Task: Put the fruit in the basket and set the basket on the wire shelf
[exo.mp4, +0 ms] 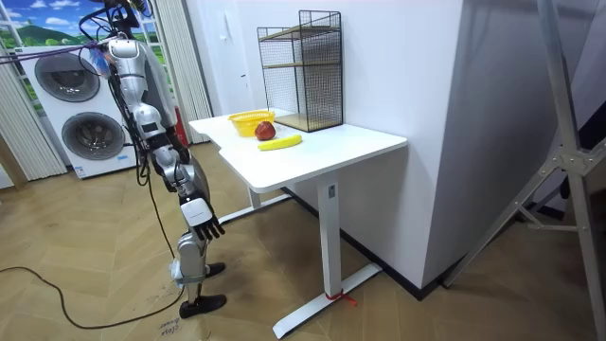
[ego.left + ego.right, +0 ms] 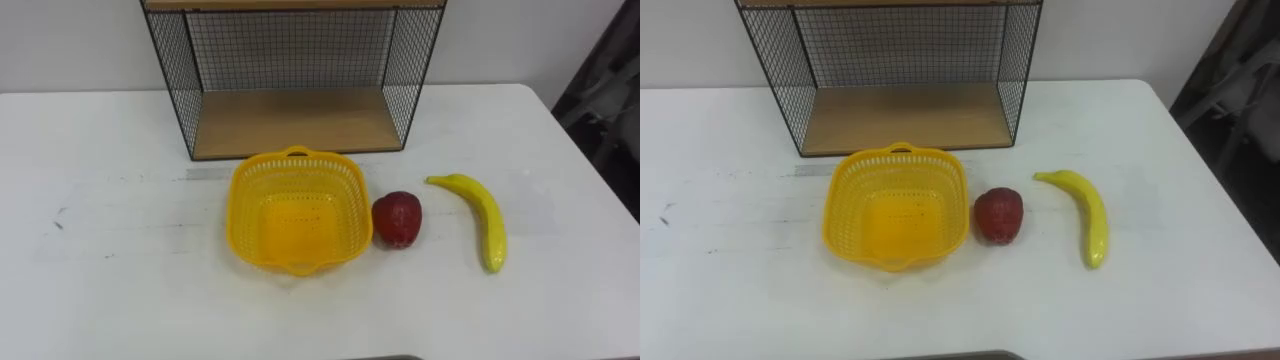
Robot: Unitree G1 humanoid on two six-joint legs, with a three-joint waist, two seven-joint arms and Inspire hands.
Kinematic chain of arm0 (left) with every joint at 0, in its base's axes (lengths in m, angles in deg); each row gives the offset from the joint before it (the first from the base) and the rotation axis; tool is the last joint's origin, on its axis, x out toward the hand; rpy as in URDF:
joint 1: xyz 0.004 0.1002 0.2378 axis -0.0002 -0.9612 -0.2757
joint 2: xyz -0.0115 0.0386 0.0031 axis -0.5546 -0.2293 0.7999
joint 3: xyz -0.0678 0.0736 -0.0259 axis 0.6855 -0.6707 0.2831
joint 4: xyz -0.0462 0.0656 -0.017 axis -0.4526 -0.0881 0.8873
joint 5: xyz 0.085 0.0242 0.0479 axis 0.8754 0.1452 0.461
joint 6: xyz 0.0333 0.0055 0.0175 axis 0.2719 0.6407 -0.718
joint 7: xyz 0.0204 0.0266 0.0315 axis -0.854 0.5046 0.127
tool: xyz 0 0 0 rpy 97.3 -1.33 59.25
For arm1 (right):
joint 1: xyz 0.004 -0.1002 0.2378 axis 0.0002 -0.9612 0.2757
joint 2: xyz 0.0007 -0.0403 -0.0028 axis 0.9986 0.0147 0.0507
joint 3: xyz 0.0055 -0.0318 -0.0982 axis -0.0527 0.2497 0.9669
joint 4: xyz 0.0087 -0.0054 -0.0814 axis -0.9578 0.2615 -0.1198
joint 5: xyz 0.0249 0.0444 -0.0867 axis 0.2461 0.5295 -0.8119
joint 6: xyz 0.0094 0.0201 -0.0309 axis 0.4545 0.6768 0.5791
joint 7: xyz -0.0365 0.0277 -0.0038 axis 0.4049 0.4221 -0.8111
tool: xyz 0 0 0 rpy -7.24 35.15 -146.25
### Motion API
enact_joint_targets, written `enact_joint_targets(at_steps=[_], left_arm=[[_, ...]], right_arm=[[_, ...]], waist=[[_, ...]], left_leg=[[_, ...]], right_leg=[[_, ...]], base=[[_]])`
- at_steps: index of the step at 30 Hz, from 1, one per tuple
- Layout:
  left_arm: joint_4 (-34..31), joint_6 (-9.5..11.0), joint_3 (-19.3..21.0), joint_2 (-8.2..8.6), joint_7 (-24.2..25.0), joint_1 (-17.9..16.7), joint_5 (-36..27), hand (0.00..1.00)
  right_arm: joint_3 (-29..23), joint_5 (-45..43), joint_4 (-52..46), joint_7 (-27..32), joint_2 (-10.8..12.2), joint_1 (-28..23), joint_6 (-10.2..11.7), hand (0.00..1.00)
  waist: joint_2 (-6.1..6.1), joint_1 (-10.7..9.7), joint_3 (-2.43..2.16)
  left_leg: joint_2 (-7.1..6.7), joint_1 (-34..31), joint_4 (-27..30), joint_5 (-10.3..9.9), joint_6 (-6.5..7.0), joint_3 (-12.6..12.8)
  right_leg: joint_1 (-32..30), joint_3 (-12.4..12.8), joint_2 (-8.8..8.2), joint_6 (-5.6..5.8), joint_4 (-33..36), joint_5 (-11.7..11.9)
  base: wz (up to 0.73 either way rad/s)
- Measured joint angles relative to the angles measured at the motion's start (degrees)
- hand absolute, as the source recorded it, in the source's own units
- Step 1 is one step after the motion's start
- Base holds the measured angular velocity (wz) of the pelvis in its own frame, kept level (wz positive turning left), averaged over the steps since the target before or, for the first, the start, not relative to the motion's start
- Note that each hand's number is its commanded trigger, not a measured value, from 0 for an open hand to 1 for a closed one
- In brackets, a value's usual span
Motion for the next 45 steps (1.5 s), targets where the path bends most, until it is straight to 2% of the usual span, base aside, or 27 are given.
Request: enact_joint_targets(at_steps=[13, 16, 20, 23, 27, 32, 35, 36, 39, 43, 45], left_arm=[[0.0, 0.0, 0.1, 0.01, -0.2, 0.1, 0.1, 0.00], [0.0, 0.1, 0.3, 0.01, -0.3, 0.2, -0.5, 0.00], [-0.3, 0.7, 2.7, 0.30, -0.7, 0.1, -0.6, 0.00], [-0.3, 0.7, 4.4, 0.36, -0.9, 0.0, -0.7, 0.00], [-0.8, 1.4, 5.8, 0.55, -3.0, -1.2, -1.4, 0.00], [-0.7, 1.9, 10.6, 0.56, -5.5, -2.4, -1.6, 0.00], [-0.7, 2.3, 11.5, 0.20, -6.6, -2.7, -4.1, 0.00], [-0.7, 2.9, 12.1, 0.12, -6.9, -3.0, -5.1, 0.00], [-0.7, 3.9, 16.0, 0.06, -7.2, -3.3, -5.0, 0.00], [-0.8, 4.1, 17.0, -0.33, -8.1, -4.1, -5.2, 0.00], [-1.0, 4.0, 17.1, -0.73, -8.1, -4.3, -5.3, 0.00]], right_arm=[[-0.2, 0.6, 0.2, 1.6, 0.3, -0.1, -0.1, 0.00], [-0.3, 2.4, 0.5, 1.9, 0.3, -0.1, -0.5, 0.00], [-1.4, 8.3, 1.2, 4.0, 0.7, -0.4, -0.9, 0.00], [-5.0, 11.3, 1.2, 5.1, 1.2, -1.0, -1.8, 0.00], [-10.4, 21.1, 1.6, 7.1, 1.2, -1.8, -2.0, 0.00], [-21.8, 35.2, 0.8, 12.3, 1.0, -1.7, -2.5, 0.00], [-28.3, 44.3, -0.4, 16.0, 0.8, -1.2, -2.4, 0.00], [-30.5, 47.4, -1.2, 17.6, 0.8, -1.1, -2.3, 0.00], [-36.7, 50.5, -3.8, 21.9, 0.5, -0.9, -1.8, 0.00], [-41.0, 53.7, -5.2, 26.4, -1.1, -0.5, -0.6, 0.00], [-43.4, 54.2, -6.7, 30.5, -2.1, 0.2, 0.3, 0.00]], waist=[[0.20, 0.0, -0.04], [0.24, 0.3, -0.03], [0.33, 0.0, -0.04], [0.36, -0.2, -0.08], [0.50, -1.2, -0.09], [0.55, -3.4, -0.15], [0.50, -4.5, -0.24], [0.44, -4.7, -0.29], [0.13, -5.0, -0.47], [-0.18, -5.4, -0.60], [-0.44, -5.6, -0.68]], left_leg=[[-0.01, 0.1, 0.0, 0.0, 0.00, 0.0], [0.00, 0.2, 0.1, 0.0, -0.03, 0.1], [0.00, 0.2, 0.1, -0.1, -0.04, 0.1], [-0.02, 0.3, 0.1, -0.1, -0.04, 0.0], [-0.02, 0.7, 0.0, -0.1, 0.00, 0.0], [-0.02, 1.6, -0.1, -0.1, -0.02, 0.1], [-0.07, 1.6, -0.1, -0.1, -0.02, 0.1], [-0.10, 1.6, -0.1, -0.1, -0.02, 0.3], [-0.20, 1.5, 0.0, -0.1, -0.04, 1.0], [-0.08, 1.4, 0.1, -0.1, -0.04, 1.2], [-0.18, 1.5, 0.0, -0.1, -0.04, 1.2]], right_leg=[[0.0, -0.1, 0.00, 0.00, 0.0, 0.0], [0.1, 0.0, 0.00, 0.00, 0.0, 0.0], [0.1, 0.0, -0.01, 0.00, 0.0, 0.0], [0.2, 0.0, -0.02, 0.00, 0.0, 0.0], [0.7, -0.1, -0.02, 0.00, 0.1, 0.0], [1.0, 0.2, -0.02, -0.02, 0.1, 0.0], [0.9, 0.3, -0.03, -0.10, 0.1, -0.1], [0.9, 0.6, -0.04, -0.29, 0.1, -0.2], [1.0, 1.1, -0.11, -0.61, 0.2, -0.5], [0.9, 1.4, -0.13, -0.68, 0.2, -0.6], [0.8, 1.5, -0.19, -0.60, 0.2, -0.9]], base=[[0.00], [-0.01], [0.00], [0.00], [0.01], [-0.01], [-0.04], [-0.08], [-0.11], [-0.02], [0.00]])
